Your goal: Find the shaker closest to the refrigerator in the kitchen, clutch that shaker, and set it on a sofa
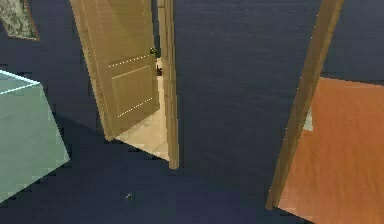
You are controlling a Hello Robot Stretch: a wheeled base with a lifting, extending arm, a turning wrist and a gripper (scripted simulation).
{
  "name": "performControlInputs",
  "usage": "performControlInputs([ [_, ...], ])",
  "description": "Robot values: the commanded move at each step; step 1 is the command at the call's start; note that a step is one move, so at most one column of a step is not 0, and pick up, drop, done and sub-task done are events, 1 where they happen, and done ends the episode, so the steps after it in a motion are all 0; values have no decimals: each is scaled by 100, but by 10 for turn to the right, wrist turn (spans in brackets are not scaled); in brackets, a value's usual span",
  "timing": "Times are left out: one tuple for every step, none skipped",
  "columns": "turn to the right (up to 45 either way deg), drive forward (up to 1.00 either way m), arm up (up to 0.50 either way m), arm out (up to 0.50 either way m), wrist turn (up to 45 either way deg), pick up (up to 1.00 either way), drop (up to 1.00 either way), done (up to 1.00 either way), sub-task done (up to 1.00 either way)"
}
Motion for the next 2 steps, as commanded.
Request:
performControlInputs([
  [180,0,0,0,0,0,0,0,0],
  [0,15,0,0,0,0,0,0,0],
])
